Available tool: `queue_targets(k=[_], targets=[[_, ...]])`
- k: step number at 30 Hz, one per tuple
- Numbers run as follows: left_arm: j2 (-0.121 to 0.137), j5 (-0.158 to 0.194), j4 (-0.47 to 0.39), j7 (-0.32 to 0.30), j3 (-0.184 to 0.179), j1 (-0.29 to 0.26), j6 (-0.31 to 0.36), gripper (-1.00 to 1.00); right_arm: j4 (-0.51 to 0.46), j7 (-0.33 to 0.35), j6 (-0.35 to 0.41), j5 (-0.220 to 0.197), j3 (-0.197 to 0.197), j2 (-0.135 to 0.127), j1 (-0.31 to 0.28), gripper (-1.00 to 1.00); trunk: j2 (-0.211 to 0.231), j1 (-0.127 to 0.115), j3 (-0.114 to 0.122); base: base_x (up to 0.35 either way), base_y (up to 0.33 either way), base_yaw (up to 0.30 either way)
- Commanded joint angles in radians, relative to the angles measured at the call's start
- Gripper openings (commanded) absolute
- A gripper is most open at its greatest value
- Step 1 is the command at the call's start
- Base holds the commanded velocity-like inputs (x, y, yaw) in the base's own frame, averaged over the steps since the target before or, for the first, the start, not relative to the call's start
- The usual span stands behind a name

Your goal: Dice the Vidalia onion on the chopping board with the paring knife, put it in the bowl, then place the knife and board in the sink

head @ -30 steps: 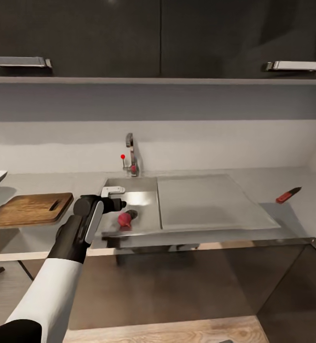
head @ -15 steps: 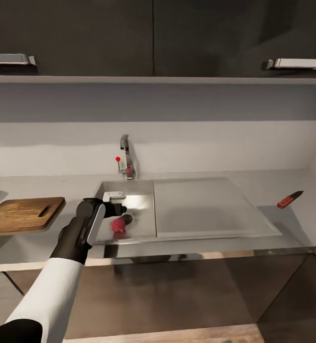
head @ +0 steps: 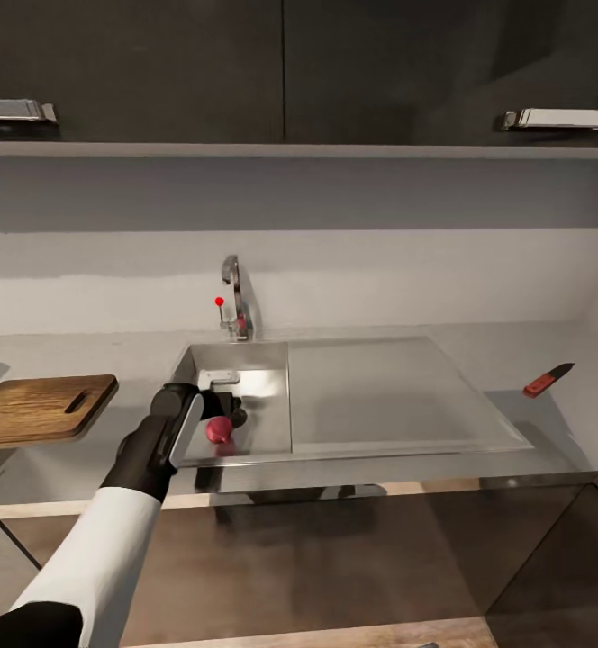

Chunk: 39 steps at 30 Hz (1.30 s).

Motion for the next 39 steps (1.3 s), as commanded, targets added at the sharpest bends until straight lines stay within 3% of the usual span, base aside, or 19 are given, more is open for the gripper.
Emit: queue_targets(k=[1,9,39], targets=[[0.000,0.011,0.007,0.010,-0.001,-0.001,-0.004,1.00,0.001,-0.004,-0.003,0.011,-0.008,0.000,-0.001,1.00,-0.001,0.000,-0.001,0.000,0.000,0.000],[0.001,0.011,0.056,0.010,-0.001,-0.001,-0.034,1.00,0.001,-0.004,-0.003,0.011,-0.008,0.000,-0.001,1.00,-0.001,0.000,-0.001,0.000,0.000,0.000],[0.015,0.011,0.120,0.010,-0.001,-0.001,-0.042,1.00,0.001,-0.004,-0.003,0.011,-0.008,0.000,-0.001,1.00,-0.001,0.000,-0.001,0.000,0.000,0.000]])
